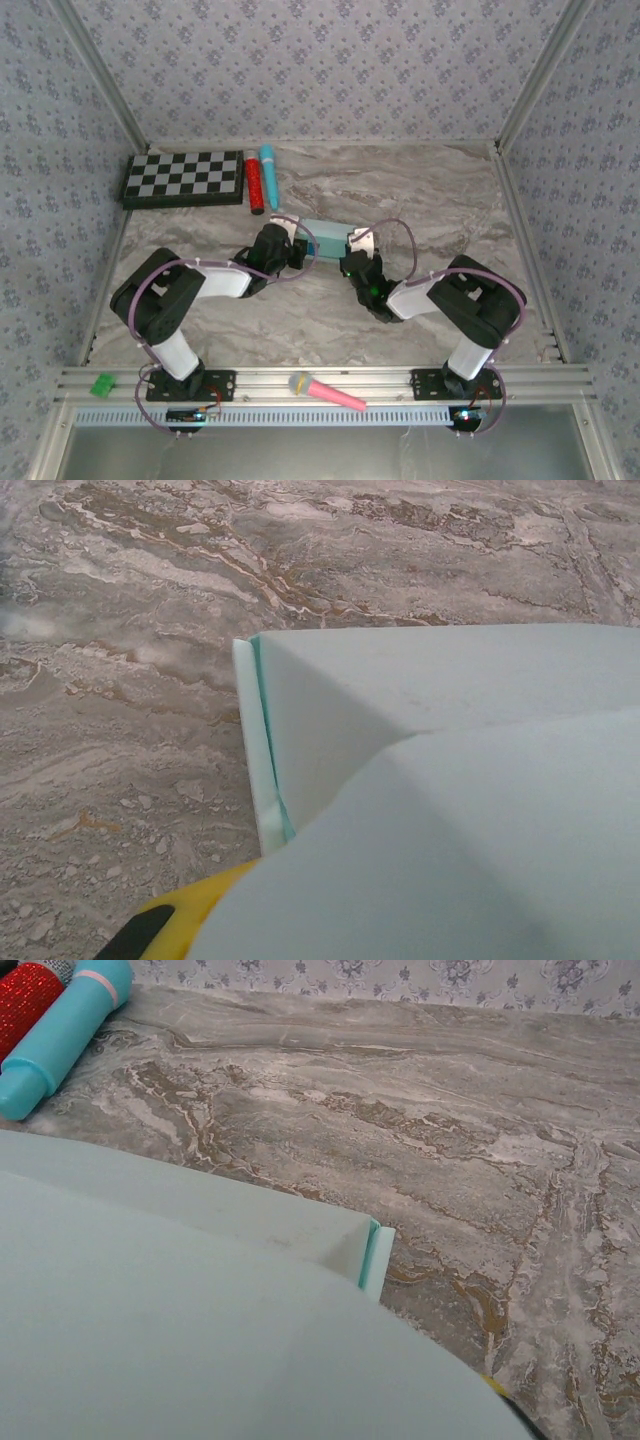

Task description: Fold the paper box

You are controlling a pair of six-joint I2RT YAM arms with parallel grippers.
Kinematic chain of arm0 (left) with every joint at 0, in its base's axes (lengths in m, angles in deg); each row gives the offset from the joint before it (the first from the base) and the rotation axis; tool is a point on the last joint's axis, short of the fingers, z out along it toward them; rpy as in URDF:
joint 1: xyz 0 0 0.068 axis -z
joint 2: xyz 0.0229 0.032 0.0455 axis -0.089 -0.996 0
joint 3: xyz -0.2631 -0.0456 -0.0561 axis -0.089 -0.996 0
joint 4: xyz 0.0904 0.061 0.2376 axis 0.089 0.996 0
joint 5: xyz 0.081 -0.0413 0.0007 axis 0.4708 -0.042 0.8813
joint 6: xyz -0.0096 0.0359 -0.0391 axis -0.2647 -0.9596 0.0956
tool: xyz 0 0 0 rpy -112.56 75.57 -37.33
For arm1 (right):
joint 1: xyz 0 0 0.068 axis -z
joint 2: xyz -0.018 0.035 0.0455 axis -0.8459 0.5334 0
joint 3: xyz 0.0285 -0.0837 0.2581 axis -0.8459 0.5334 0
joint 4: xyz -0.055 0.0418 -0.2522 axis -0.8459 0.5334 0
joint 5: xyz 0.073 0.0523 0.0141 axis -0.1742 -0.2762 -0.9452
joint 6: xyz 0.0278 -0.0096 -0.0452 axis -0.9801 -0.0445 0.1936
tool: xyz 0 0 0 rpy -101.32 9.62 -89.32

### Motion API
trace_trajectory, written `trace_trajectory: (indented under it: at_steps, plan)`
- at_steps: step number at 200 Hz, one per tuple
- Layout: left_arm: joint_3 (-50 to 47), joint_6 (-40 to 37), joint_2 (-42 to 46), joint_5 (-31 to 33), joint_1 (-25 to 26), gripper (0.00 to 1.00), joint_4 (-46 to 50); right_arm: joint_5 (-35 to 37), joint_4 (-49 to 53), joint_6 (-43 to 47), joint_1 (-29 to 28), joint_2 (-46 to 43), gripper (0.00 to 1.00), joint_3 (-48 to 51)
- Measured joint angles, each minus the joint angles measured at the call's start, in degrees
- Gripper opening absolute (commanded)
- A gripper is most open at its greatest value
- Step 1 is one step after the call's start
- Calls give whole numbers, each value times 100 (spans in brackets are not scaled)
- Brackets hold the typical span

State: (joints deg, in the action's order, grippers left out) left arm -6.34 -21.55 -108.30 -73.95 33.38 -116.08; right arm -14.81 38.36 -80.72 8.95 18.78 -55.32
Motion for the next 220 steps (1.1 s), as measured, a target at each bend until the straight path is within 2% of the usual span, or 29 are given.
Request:
trace_trajectory:
  at_steps: [57, 130, 180, 220]
  plan:
    - [-48, -90, 90, 59, 28, 28, 90, 2, 105, -22, -50, -149, 23, 20]
    - [-199, -234, 262, 155, 28, 51, 190, 46, 323, -162, -101, -258, 32, 94]
    - [-264, -256, 385, 166, 28, 55, 249, 70, 365, -216, -190, -299, 39, 107]
    - [-323, -319, 531, 170, 28, 56, 306, 114, 435, -236, -251, -400, 41, 168]
